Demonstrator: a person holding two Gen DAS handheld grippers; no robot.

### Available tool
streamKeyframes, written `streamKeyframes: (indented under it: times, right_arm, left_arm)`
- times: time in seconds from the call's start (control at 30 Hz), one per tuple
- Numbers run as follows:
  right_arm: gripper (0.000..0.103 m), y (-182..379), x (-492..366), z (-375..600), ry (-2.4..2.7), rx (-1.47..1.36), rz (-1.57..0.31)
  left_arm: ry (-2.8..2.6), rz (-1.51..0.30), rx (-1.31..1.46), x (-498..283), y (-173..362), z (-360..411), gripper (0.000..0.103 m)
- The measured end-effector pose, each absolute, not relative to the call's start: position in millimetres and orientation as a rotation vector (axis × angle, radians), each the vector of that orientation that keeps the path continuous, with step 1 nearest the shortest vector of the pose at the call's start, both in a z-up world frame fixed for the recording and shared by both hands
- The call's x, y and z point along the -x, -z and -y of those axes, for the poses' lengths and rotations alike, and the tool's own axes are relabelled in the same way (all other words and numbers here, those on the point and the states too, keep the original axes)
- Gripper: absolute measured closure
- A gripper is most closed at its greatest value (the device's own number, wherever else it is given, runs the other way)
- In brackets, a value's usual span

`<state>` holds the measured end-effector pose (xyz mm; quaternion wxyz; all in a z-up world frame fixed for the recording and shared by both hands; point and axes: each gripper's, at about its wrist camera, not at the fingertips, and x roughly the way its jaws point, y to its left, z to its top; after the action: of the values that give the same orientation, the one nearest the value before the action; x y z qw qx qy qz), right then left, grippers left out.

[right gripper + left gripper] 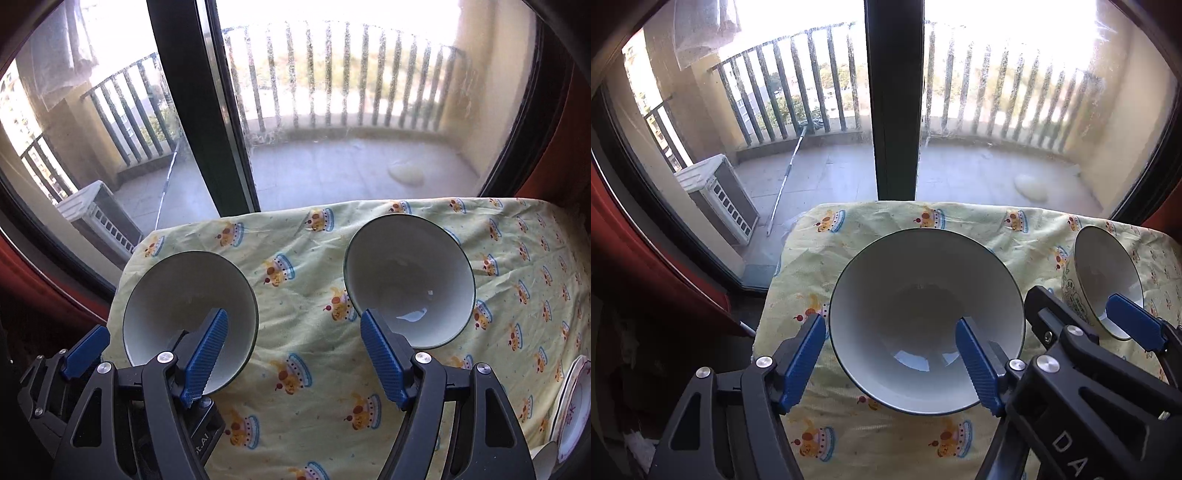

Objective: Organize plates and bowls

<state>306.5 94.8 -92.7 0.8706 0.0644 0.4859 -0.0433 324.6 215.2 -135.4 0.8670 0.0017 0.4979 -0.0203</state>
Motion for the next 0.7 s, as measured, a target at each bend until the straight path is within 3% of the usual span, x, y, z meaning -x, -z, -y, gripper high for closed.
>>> streamKeyframes:
  times: [0.23,0.4,0.57,0.7]
  right_arm:
    - [0.042,114.8,-329.7,-104.4,0.080,-0.139,-1.051]
    - [0.053,127.0,-341.0,-112.9,0.075,-0.142,-1.077]
    - [0.078,131.7,-346.3,-116.3,0.053,-0.187,-1.075]
    - [0.081,131.6,-349.7,-120.0,0.055,-0.171,-1.073]
  left_arm:
    - [0.040,-1.067,0.006,-341.9,151.7,-222.9,0.038]
    - [0.032,-1.085,0.015,-350.7,162.4,-230.8,0.055]
    - [0.040,-1.091,0.056,-354.6,165.9,-237.2,0.071]
    - [0.009,-1.086,0.031,-356.2,166.2,-238.1,0.082]
